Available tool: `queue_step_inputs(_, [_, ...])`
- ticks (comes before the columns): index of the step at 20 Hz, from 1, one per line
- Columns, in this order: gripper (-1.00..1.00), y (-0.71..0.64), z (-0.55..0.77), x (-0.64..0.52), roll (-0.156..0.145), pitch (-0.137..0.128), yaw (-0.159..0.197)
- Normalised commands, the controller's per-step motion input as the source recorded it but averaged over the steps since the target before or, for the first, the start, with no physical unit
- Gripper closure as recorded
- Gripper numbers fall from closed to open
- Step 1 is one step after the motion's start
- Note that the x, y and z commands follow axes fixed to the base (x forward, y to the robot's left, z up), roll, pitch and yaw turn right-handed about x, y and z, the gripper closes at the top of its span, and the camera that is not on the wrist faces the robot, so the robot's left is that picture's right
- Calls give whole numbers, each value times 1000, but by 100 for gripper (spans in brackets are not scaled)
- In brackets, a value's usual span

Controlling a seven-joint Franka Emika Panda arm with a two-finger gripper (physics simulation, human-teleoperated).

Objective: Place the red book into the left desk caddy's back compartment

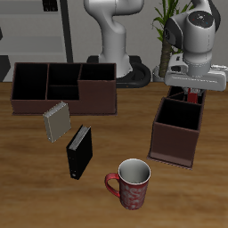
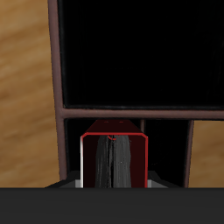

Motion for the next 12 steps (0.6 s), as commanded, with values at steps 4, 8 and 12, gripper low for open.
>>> queue_step_inputs(4, [100,-12,-246,184,2,63,17])
queue_step_inputs(8, [-100,38,-149,35,47,92,-23])
queue_step_inputs(12, [-100,1,30,-3,17,22,-21])
